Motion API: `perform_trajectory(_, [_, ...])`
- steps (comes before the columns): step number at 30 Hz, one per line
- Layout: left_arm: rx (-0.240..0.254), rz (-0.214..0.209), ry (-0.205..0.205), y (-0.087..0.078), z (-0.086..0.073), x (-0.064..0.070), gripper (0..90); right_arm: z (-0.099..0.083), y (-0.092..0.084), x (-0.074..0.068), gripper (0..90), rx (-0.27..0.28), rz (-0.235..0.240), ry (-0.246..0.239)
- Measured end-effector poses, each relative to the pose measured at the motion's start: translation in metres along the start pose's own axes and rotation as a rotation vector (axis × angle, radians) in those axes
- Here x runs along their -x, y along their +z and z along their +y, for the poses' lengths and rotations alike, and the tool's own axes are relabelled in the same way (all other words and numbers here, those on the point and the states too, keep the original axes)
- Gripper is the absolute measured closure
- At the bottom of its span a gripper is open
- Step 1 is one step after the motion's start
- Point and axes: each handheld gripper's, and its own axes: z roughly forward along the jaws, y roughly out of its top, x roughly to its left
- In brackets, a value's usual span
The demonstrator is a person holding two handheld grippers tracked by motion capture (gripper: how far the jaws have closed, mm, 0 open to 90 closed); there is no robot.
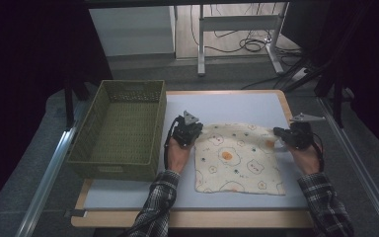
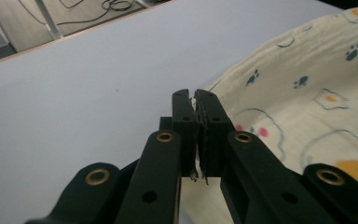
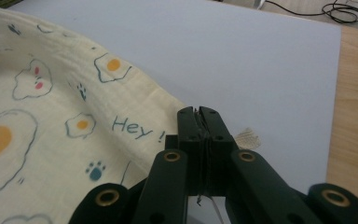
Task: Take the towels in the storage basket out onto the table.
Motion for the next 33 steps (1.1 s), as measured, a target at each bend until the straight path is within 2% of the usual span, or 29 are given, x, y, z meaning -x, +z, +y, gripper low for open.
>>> perform_trajectory(5, [-0.007,-0.025,0.048,-0.011,-0.009,0.015,87.1,-0.015,-0.014,-0.005,88.0,-0.006,0.014,-0.004])
perform_trajectory(9, [-0.014,-0.038,0.062,-0.019,-0.019,0.021,87.1,-0.027,-0.025,-0.010,88.0,-0.005,0.025,-0.020])
perform_trajectory(18, [-0.024,-0.091,0.047,-0.032,-0.047,0.034,87.0,-0.050,-0.044,-0.029,88.0,-0.011,0.049,-0.045])
perform_trajectory(24, [-0.002,-0.116,0.053,-0.047,-0.053,0.043,86.9,-0.062,-0.059,-0.041,87.9,-0.012,0.053,-0.071])
perform_trajectory(33, [0.016,-0.152,0.050,-0.066,-0.064,0.054,86.8,-0.078,-0.077,-0.049,87.7,-0.010,0.060,-0.087])
